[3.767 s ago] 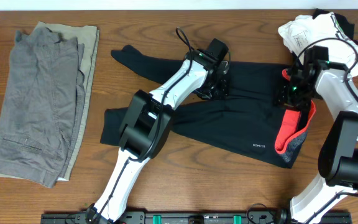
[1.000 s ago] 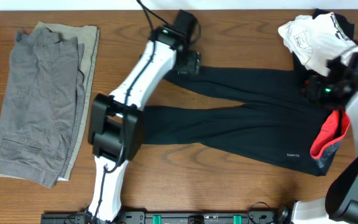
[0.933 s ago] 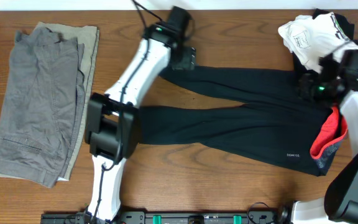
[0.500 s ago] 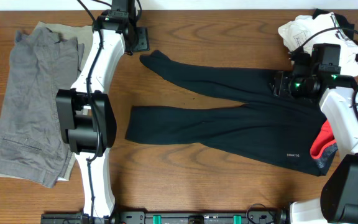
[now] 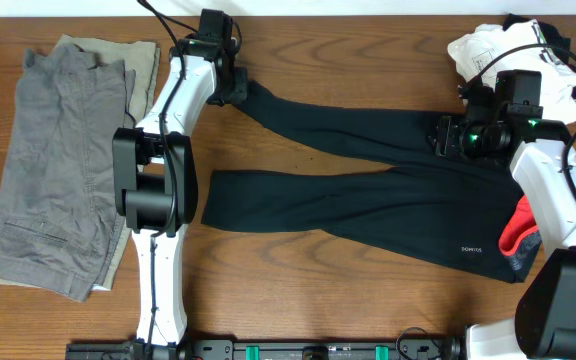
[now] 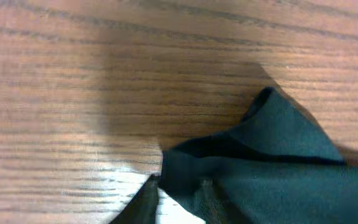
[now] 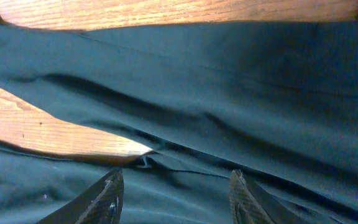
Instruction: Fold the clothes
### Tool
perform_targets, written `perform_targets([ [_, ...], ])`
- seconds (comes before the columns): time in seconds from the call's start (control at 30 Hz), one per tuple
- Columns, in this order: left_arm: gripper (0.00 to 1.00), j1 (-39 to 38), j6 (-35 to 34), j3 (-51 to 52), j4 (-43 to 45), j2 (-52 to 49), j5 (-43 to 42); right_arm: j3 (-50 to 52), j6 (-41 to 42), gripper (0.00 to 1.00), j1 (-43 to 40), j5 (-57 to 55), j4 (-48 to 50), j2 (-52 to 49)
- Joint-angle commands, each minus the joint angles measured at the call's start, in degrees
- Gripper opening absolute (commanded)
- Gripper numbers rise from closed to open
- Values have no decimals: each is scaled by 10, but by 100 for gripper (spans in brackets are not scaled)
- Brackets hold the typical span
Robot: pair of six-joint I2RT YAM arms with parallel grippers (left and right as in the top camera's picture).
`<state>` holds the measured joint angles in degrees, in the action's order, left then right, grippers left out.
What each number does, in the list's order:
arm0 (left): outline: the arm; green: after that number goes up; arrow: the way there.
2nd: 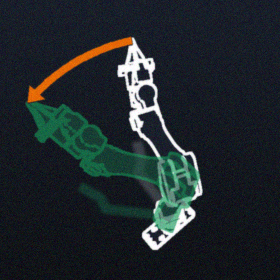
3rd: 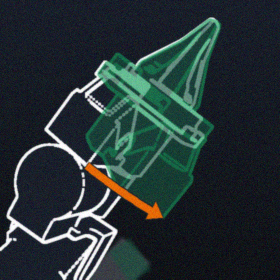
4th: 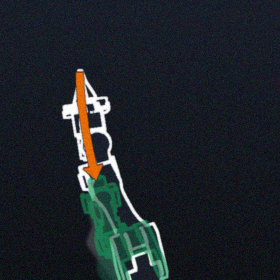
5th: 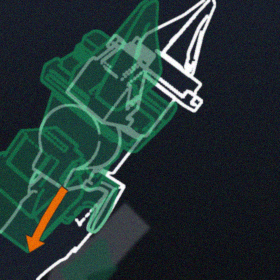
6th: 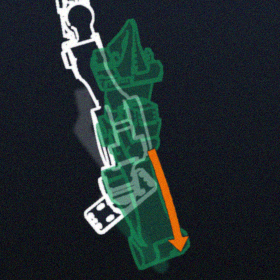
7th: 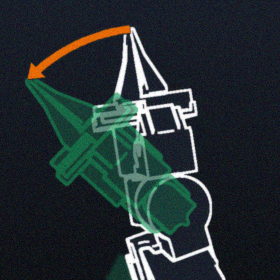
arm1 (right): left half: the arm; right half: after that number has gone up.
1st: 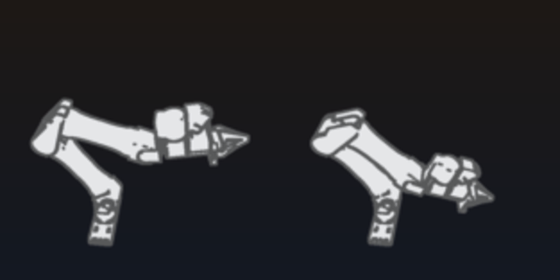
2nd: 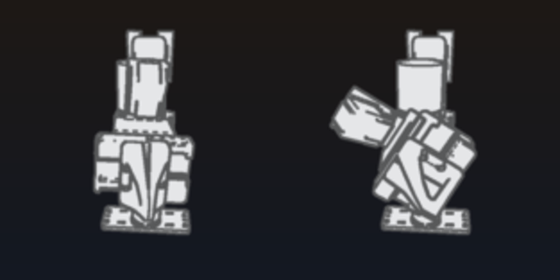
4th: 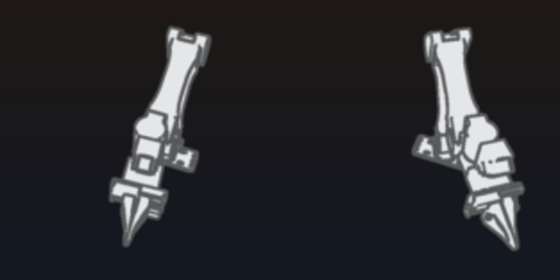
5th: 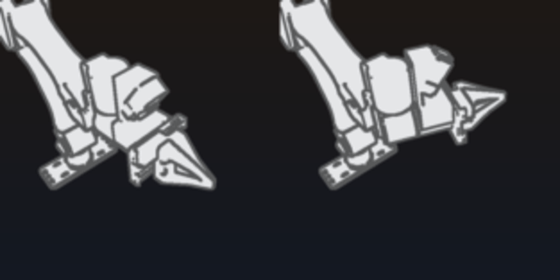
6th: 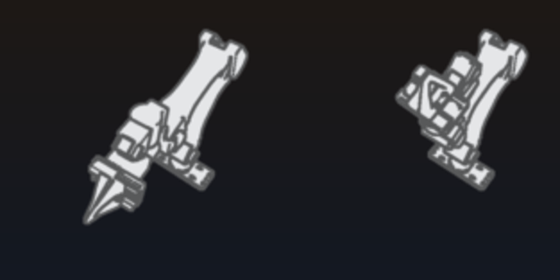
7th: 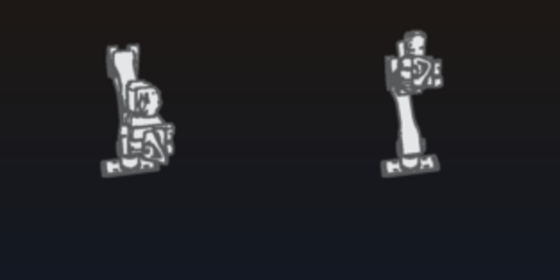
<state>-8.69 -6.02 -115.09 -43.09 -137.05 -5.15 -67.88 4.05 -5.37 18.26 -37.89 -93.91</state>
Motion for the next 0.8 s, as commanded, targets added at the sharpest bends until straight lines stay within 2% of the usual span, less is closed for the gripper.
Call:
perform_targets([
  [0.0, 13, 2, 0, -5, 4, -1, -4, -8, -5, 53, 4, 4, 0, 5],
  [0.1, 11, 1, -5, -2, 12, -1, -5, -8, -5, 54, 4, 4, -2, 5],
  [0.2, 6, 0, -4, 4, 12, -1, -4, -8, -5, 54, 4, 4, -5, 5],
  [0.37, 6, 14, -8, 4, 8, 0, -2, -8, -5, 54, 4, 4, -7, 5],
  [0.53, 6, 74, -54, 0, -3, 3, -2, -8, -5, 54, 4, 4, -7, 5],
  [0.77, 6, 153, -57, 0, -20, 19, -4, -8, -5, 53, 6, 4, 5, 5],
])
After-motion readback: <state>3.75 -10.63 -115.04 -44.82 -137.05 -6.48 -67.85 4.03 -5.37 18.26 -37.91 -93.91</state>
